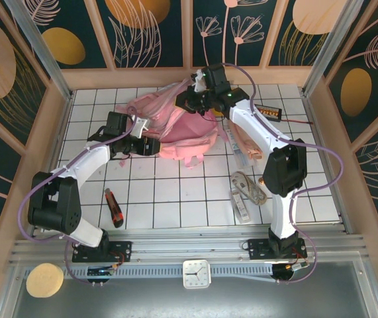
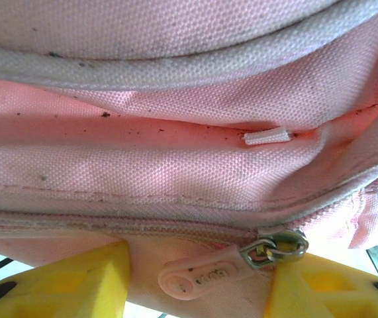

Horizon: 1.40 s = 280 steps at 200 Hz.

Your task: Pack books, pencil case, and school supplies into a backpack

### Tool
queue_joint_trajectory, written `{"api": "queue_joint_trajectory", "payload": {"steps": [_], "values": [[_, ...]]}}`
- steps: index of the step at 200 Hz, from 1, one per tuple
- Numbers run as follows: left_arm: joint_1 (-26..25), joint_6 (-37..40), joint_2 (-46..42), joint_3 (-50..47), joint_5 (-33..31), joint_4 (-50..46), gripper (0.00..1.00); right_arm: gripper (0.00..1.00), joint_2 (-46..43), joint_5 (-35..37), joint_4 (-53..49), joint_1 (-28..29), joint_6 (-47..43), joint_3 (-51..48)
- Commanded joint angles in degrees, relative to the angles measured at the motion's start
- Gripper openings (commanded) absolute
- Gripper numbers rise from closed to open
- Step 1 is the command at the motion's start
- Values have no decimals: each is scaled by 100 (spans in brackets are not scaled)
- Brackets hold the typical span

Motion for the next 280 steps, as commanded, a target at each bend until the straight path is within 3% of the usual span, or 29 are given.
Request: {"api": "queue_joint_trajectory", "payload": {"steps": [1,27,69,94,140,179,208,232,267,280], "values": [[119,18,-11,-91,-60,-16,51,0,-187,-186,355,-143,-217,427],[146,28,-25,-14,-10,-43,54,0,-244,-186,359,-143,-233,323],[155,-8,-188,-77,453,-15,70,0,-313,-177,419,-159,-237,176],[157,-1,-221,-107,527,33,68,0,-316,-184,478,-169,-198,125],[155,70,109,83,564,-16,54,0,-266,-186,465,-170,-164,191],[133,44,94,-35,787,103,59,0,-224,-169,460,-168,-142,208],[68,74,184,52,682,109,58,0,-198,-169,476,-170,-121,215],[-61,117,404,277,712,31,49,0,-151,-170,440,-161,-127,283],[-107,106,490,346,786,30,27,0,-127,-129,382,-161,-171,319],[-95,92,472,342,795,34,13,0,-141,-99,348,-161,-207,295]]}}
